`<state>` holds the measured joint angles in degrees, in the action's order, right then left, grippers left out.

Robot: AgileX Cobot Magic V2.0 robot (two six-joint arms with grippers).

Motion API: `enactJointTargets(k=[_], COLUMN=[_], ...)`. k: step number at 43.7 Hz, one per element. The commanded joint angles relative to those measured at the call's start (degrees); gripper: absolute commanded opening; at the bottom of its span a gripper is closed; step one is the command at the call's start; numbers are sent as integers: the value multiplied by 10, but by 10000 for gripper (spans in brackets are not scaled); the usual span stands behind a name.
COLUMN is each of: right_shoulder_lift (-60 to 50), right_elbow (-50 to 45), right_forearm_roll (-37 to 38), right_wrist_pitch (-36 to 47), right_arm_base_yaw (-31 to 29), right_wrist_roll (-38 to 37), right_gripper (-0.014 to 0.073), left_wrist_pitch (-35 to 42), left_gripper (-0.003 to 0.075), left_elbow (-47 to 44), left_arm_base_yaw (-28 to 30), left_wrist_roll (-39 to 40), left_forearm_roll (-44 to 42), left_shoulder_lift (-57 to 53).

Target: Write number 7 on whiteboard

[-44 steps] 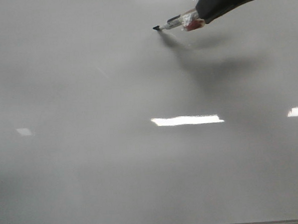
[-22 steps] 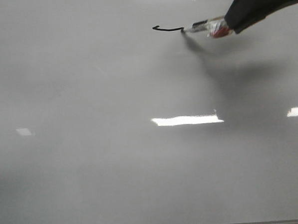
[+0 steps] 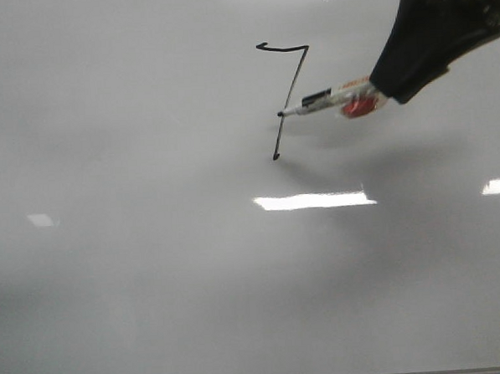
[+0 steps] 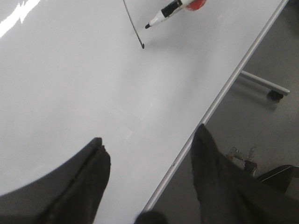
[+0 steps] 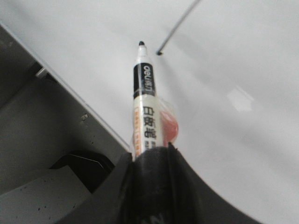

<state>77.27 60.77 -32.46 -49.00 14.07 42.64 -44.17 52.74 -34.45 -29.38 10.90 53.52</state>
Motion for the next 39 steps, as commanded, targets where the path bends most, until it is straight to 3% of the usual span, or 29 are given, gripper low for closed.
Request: enactJointTargets(k=[1,5,9,23,34,39], right_shoulder_lift=[-67,-114,-146,-203,-203,-202], right_elbow=[18,18,18,16,13,13], right_forearm_roll=[-46,-76,-90,-95,-95,-95], right_wrist_pitch=[-63,-149,-199,-226,-227,-226], right_arm_base_yaw=[-3,-3,-3,-3,-3,-3], right_wrist_roll=[83,158,182,193,198,199], right_gripper=[-67,-67,-67,-67,-67,-67], left_wrist_pitch=[19,-11,-30,-43,-42,-42], left_gripper=[395,461,506,504,503,465], left_elbow=[25,46,69,147,213,220], left_arm_base_yaw=[-11,-28,-47,-109,-147,-150], left_wrist_roll=[-46,-101,-147,-258,-262,-266], left_forearm_roll=[35,80,126,242,254,254], left_shoulder_lift=[0,20,45,170,258,270])
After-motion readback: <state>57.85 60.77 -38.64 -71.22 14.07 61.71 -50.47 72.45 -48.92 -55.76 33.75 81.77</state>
